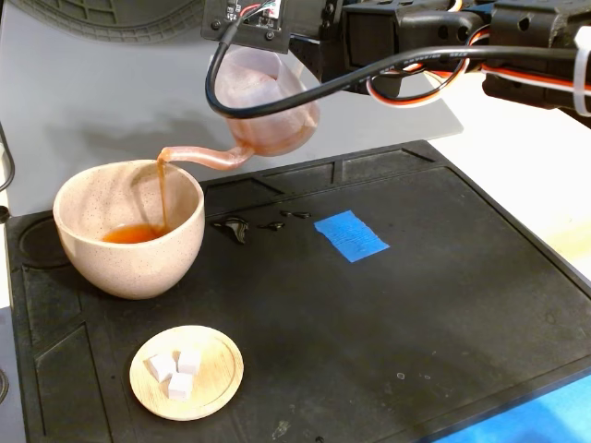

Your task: Pick up a kettle and pour liquid into a cup.

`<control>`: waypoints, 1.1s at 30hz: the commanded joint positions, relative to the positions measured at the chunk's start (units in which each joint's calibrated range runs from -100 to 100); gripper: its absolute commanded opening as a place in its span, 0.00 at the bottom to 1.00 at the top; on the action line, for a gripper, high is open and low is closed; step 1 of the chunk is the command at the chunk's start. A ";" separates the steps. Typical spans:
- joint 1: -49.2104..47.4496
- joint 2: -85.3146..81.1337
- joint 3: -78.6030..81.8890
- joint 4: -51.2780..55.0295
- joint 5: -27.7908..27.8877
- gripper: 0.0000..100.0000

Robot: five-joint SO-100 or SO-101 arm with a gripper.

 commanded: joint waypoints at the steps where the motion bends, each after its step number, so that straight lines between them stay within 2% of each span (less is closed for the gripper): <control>1: -0.10 -1.44 -4.60 -0.13 0.11 0.01; 3: 0.28 -1.44 -4.51 -0.13 -1.31 0.01; 7: 0.43 -1.36 -3.69 -0.04 -12.17 0.01; 10: 2.79 -1.70 -3.69 0.04 -12.59 0.01; 11: 3.78 -2.38 -4.23 5.58 -12.70 0.01; 13: 4.16 -3.83 -3.60 7.82 -16.79 0.01; 17: 6.59 -12.88 11.01 7.22 -17.21 0.01; 20: 7.35 -17.40 19.36 7.22 -21.67 0.01; 22: 8.26 -17.83 21.36 7.05 -21.51 0.01; 24: 9.63 -17.31 27.80 -1.69 -21.46 0.01; 27: 11.54 -17.14 34.97 -6.62 -21.20 0.01; 29: 11.69 -15.86 35.24 -6.62 -21.09 0.01; 31: 11.69 -12.96 35.42 -12.75 -18.52 0.01; 33: 11.23 -11.77 35.60 -13.71 -18.42 0.01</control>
